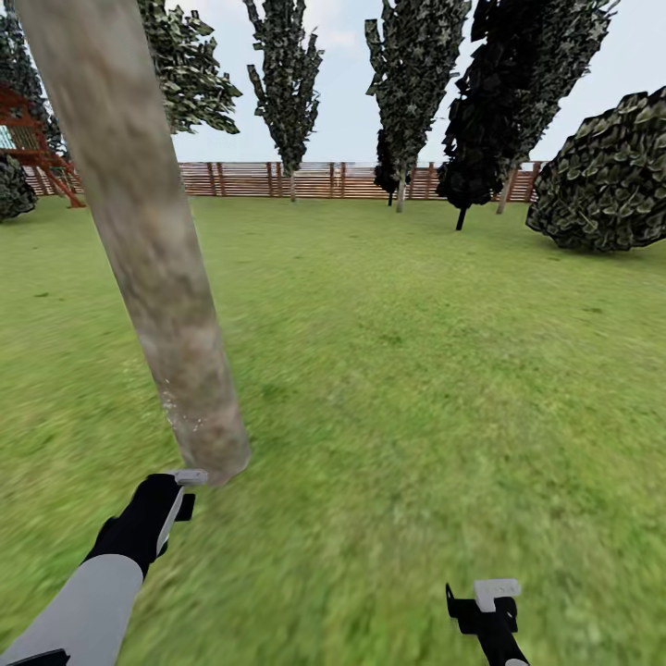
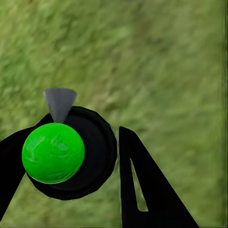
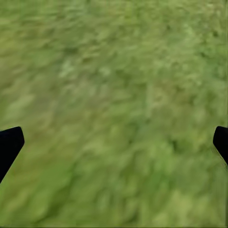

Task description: In the garden, pick up the pesticide atomizer on the floor and spray pesticide onto both trees until each tree trunk is fully covered.

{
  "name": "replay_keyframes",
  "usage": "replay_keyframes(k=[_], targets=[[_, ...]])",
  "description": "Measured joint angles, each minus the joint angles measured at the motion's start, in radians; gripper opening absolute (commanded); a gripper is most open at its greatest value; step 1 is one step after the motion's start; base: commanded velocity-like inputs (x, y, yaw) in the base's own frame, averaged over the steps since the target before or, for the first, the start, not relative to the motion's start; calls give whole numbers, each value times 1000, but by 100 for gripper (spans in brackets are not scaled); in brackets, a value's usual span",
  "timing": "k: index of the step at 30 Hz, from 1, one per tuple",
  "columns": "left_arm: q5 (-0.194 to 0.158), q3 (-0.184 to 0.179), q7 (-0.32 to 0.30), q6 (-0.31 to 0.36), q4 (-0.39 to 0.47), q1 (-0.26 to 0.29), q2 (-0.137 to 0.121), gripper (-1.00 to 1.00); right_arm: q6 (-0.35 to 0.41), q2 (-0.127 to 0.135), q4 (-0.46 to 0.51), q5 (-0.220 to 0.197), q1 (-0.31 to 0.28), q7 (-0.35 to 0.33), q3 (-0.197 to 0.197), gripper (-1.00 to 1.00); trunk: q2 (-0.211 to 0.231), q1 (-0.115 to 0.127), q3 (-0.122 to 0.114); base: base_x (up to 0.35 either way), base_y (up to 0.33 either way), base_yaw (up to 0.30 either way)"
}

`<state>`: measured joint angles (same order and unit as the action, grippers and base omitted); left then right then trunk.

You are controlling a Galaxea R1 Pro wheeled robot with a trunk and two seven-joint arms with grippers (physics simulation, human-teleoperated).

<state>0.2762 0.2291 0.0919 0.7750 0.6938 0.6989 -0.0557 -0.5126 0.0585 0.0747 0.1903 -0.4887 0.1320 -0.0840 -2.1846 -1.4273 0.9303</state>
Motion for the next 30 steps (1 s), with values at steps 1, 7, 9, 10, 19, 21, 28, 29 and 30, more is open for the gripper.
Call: replay_keyframes(k=[1, 7, 9, 10, 19, 21, 28, 29, 30], targets=[[0, 0, 0, 0, 0, 0, 0, -100, 0, 0, 0, 0, 0, -1, 0, 100, 0, 0, 0, 228, -211, 5], [0, -1, 0, 0, 0, 0, 0, -100, 0, 0, 0, 0, 0, -1, 0, 100, 0, 0, 0, 220, -212, 1], [0, -1, 0, -1, 0, 0, 0, -100, 0, 0, 0, 0, 0, -1, 0, 100, 0, 0, 0, 178, -229, 0], [0, -1, 0, -1, 0, 0, 0, -100, 0, 0, 0, 0, 0, -1, 0, 100, 0, 0, 0, 147, -246, 0], [0, -2, 0, -1, 0, 0, 0, -100, 0, 0, 0, 0, 0, -1, 1, 100, 0, 0, 0, 123, -258, 135], [0, -2, 0, -1, 0, 0, 0, -100, 0, 0, 0, 0, 0, -1, 0, 100, 0, 0, 0, 118, -260, 272], [0, -1, 0, -1, 0, 0, 0, -100, 0, 0, 0, 0, 0, -1, 0, 100, 0, 0, 0, 129, -260, 276], [0, -1, 0, -1, 0, 0, 0, -100, 0, 0, 0, 0, 0, -1, 0, 100, 0, 0, 0, 171, -246, 277], [0, 0, 0, -1, 0, 0, 0, -100, 0, 0, 0, 0, 0, -1, 0, 100, 0, 0, 0, 201, -226, 277]])
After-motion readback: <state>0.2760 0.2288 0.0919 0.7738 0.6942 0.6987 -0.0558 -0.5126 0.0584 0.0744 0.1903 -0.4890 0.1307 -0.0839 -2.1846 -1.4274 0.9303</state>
